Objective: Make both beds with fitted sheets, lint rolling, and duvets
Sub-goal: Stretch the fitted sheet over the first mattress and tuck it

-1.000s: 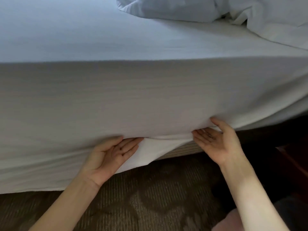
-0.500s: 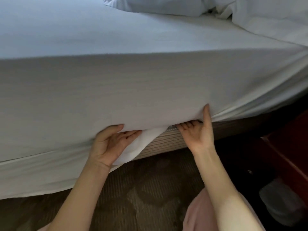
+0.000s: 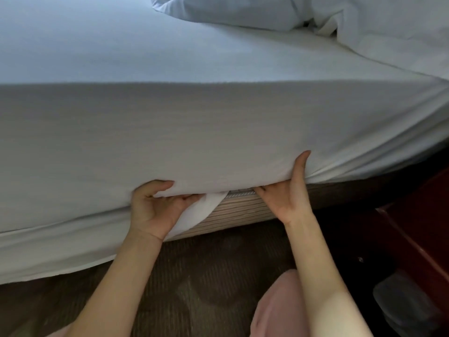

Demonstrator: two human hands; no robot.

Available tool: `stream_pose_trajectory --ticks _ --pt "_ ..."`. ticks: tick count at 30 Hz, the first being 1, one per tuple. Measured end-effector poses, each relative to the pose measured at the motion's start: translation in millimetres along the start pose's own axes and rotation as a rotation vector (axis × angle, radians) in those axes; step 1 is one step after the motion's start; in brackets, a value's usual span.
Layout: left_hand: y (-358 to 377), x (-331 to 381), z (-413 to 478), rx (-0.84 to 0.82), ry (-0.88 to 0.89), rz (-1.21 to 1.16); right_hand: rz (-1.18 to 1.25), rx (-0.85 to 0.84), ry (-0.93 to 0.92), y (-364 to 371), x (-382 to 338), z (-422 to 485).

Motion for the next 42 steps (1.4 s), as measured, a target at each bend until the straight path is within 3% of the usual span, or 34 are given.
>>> stream_pose_trajectory --ticks 4,8,13,20,23,27,34,38,42 --pt "2 -3 -4 0.025 0.01 -0.018 -0.282 0.019 0.106 -13 -15 -12" --pt "7 -10 -11 0.112 0.012 -0.047 -0.491 0.155 0.182 -15 -11 -29" --pt "28 -18 -33 0.347 -0.115 0.094 -0.287 0.288 0.172 0 35 -68" --pt "34 15 -81 0.684 -0.366 0.511 -0.31 0.207 0.253 40 102 -92" --pt "35 59 -89 0.828 -0.209 0.596 -0.337 0.059 0.229 55 116 -95" --pt "41 105 -101 0.83 -0.002 0.649 -0.343 -0.078 0.286 61 120 -88" --pt "-18 138 -118 0.859 -0.256 0.644 -0.231 0.028 0.243 73 138 -72" --pt "-45 173 -110 0.748 -0.194 0.593 -0.157 0.059 0.178 87 152 -72" --pt "-65 190 -101 0.7 -0.302 0.514 0.001 0.1 0.086 113 165 -74"
Point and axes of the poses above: each hand's wrist, its own z-axis towards the middle knuckle, its own y-axis out of the palm, x = y × z, the point moved 1 cm from there along z, towards the middle knuckle, and after that the axes turned 6 degrees about x, right-handed, at the moved point
